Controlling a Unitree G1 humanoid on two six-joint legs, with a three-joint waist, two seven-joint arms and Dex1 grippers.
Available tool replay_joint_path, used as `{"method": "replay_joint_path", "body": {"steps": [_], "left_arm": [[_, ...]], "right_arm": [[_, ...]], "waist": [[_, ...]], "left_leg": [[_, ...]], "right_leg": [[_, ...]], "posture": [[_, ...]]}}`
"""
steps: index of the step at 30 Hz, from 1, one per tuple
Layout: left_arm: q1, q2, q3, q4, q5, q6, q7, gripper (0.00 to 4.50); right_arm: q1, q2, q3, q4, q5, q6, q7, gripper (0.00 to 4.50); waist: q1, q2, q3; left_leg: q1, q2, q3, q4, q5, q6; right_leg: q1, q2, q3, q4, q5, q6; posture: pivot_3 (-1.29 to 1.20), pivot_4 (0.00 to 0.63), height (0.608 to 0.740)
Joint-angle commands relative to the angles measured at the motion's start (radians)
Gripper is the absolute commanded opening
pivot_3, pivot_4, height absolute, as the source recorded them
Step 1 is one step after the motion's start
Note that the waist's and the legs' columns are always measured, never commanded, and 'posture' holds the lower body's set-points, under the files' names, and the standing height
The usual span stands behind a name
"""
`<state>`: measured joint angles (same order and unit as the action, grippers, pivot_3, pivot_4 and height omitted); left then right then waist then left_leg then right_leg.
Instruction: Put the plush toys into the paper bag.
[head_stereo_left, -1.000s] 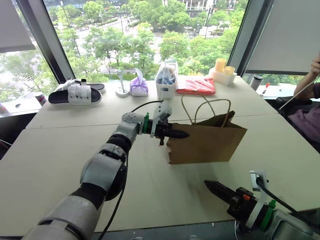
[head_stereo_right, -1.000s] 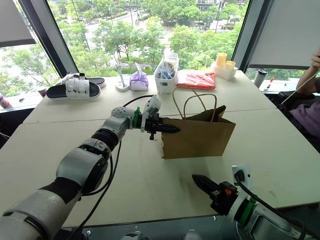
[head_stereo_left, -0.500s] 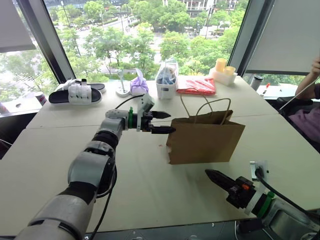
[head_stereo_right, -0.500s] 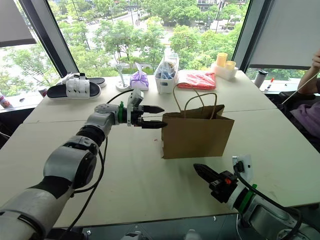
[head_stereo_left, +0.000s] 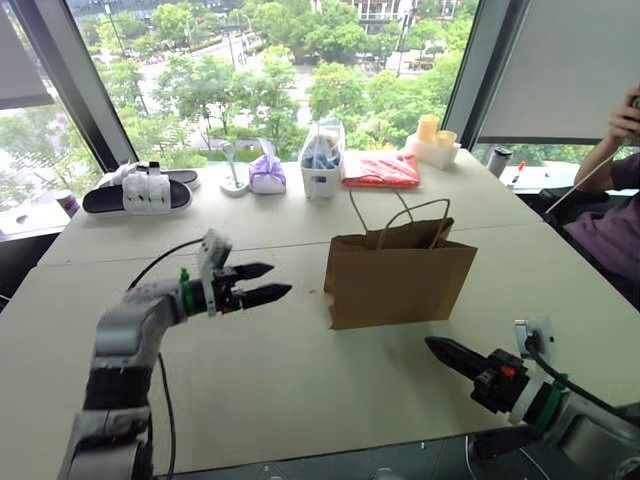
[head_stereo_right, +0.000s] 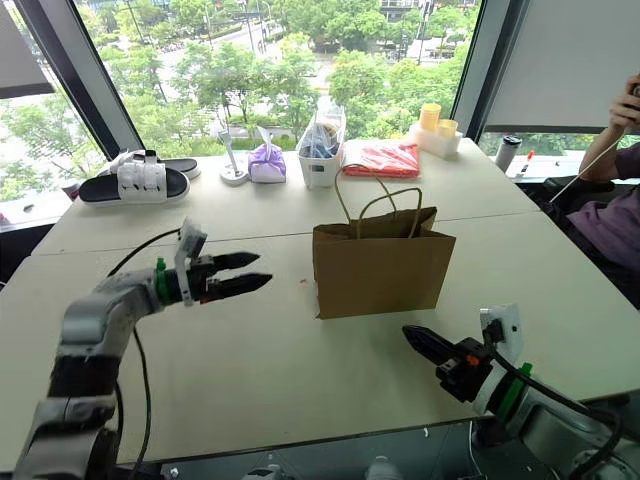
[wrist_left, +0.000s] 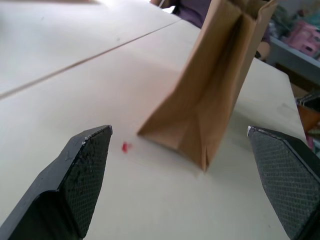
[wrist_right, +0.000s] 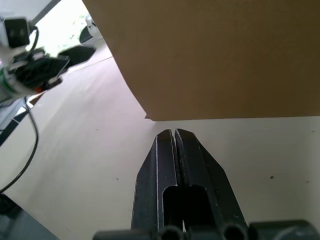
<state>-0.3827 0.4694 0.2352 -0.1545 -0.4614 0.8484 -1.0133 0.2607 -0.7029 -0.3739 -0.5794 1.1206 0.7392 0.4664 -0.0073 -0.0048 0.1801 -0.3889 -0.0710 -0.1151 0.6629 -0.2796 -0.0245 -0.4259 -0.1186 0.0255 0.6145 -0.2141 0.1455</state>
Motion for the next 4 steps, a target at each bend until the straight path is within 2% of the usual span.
{"method": "replay_joint_path", "body": {"steps": [1,4], "left_arm": [[0.078,-0.004,0.081,-0.234,-0.108,0.094,0.119,4.45],[0.162,-0.022,0.094,-0.35,-0.152,0.117,0.198,4.45]], "right_arm": [[-0.006,-0.043,-0.032,0.024,-0.003,0.011,0.072,0.0],[-0.018,-0.071,-0.034,0.062,-0.015,0.023,0.11,0.0]], "waist": [[0.016,0.0,0.0],[0.024,0.0,0.0]], "left_leg": [[0.0,0.0,0.0,0.0,0.0,0.0],[0.001,0.0,0.0,0.002,0.0,0.0]], "right_leg": [[0.001,0.0,0.0,0.0,0.0,0.0],[0.004,-0.001,0.0,-0.002,0.0,0.0]], "posture": [[0.0,0.15,0.74],[0.0,0.15,0.74]]}}
